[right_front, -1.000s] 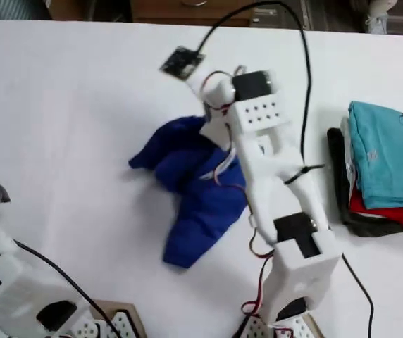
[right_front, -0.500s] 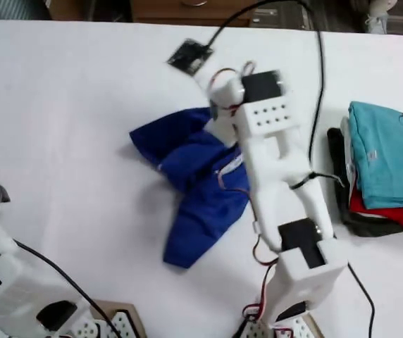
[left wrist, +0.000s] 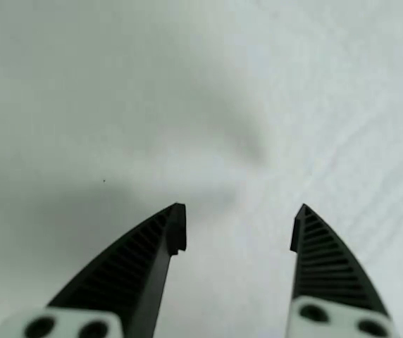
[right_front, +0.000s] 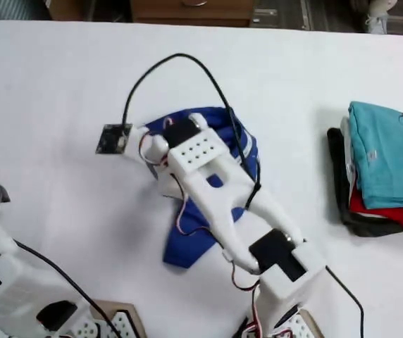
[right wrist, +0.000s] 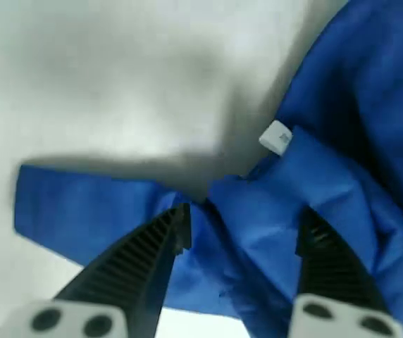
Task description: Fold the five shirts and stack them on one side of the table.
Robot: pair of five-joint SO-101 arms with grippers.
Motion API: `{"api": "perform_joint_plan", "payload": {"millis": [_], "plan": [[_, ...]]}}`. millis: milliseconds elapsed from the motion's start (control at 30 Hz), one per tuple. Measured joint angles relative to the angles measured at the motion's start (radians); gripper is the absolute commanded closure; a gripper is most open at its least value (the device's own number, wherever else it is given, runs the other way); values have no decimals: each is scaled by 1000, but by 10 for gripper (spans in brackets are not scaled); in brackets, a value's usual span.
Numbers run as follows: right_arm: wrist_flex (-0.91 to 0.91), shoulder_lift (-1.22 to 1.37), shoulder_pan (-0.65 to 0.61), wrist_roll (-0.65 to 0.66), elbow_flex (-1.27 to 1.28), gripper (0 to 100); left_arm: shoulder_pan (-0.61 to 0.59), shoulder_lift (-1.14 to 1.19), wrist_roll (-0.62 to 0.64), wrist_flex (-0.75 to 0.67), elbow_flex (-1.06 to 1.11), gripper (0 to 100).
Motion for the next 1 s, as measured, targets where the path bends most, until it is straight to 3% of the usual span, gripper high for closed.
{"api": "perform_joint_plan", "payload": {"millis": [133, 400, 1000], "plan": [[-35, 28, 55, 2, 9, 995, 0, 0, 0, 0, 0, 738], [20, 31, 130, 2, -155, 978, 0, 0, 0, 0, 0, 738], [255, 32, 44, 2, -918, 978, 0, 0, 0, -15, 0, 738]]}}
